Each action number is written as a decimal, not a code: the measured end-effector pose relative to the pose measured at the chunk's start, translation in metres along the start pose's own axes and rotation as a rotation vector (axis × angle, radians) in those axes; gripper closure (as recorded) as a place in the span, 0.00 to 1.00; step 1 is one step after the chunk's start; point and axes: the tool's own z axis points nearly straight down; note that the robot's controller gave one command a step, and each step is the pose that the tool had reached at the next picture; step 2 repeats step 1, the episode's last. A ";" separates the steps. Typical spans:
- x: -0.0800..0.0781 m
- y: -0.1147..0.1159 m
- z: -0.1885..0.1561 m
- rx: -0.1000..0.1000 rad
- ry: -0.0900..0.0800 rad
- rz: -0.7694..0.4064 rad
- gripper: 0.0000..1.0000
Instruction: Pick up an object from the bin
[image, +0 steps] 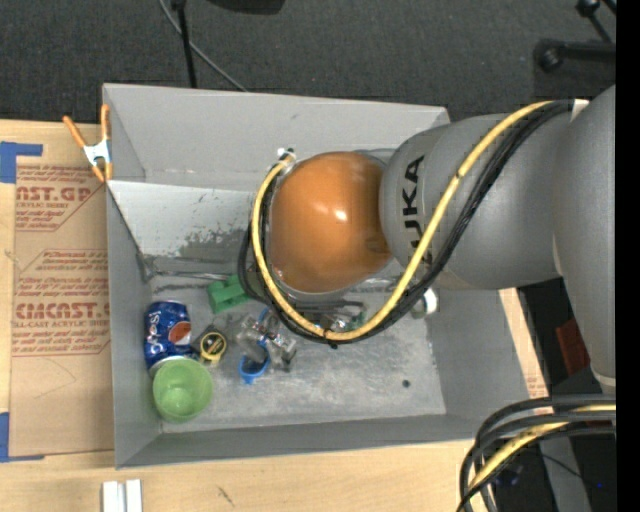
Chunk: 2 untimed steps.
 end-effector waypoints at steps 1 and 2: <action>-0.001 0.000 -0.014 0.000 0.000 0.001 1.00; -0.001 0.000 -0.014 0.000 0.000 0.001 1.00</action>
Offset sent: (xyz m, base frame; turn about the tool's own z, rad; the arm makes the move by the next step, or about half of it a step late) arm 0.0000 0.0001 0.0135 0.0000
